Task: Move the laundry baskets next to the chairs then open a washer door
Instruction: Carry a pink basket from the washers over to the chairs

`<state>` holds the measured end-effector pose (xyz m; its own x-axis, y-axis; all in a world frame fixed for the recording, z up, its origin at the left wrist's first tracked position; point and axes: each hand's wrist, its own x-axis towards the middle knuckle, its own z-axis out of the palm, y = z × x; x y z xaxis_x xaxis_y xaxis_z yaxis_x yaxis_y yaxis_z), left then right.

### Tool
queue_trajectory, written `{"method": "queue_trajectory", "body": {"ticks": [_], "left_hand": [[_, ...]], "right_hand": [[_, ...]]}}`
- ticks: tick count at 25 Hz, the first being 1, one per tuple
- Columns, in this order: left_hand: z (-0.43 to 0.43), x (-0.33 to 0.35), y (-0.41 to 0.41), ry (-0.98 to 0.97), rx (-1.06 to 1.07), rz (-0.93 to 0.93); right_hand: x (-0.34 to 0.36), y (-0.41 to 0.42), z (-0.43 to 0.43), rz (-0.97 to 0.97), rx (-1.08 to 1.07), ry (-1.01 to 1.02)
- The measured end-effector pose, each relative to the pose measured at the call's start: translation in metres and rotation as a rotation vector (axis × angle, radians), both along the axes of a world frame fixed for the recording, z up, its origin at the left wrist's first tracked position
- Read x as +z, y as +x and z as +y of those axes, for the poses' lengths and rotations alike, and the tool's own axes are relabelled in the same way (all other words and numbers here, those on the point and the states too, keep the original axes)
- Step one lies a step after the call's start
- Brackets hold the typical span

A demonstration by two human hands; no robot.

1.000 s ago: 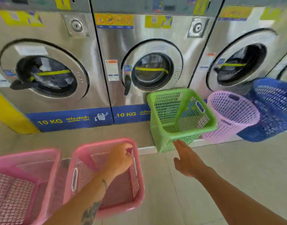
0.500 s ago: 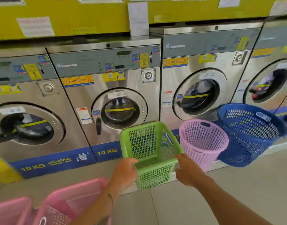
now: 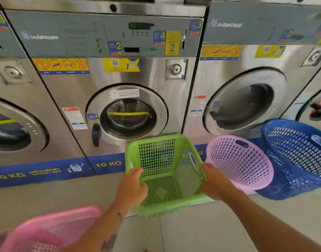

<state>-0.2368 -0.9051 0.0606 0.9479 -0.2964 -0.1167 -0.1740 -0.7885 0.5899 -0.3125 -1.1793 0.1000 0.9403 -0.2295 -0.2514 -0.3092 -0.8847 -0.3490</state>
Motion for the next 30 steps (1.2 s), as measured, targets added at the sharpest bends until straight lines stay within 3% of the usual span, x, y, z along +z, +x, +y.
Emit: {"method": "queue_trajectory", "body": {"ticks": [10,20,30], "left_hand": [[-0.015,-0.142,0.123,0.410,0.076,0.105],[-0.016,-0.214,0.131,0.339,0.158,-0.155],[-0.015,-0.214,0.078,0.351,0.225,-0.134]], "right_hand": [[-0.130,0.136,-0.047,0.057,-0.059,-0.097],[-0.229,0.167,-0.094,-0.126,0.049,-0.225],[-0.244,0.136,-0.107,-0.186,0.134,-0.144]]}}
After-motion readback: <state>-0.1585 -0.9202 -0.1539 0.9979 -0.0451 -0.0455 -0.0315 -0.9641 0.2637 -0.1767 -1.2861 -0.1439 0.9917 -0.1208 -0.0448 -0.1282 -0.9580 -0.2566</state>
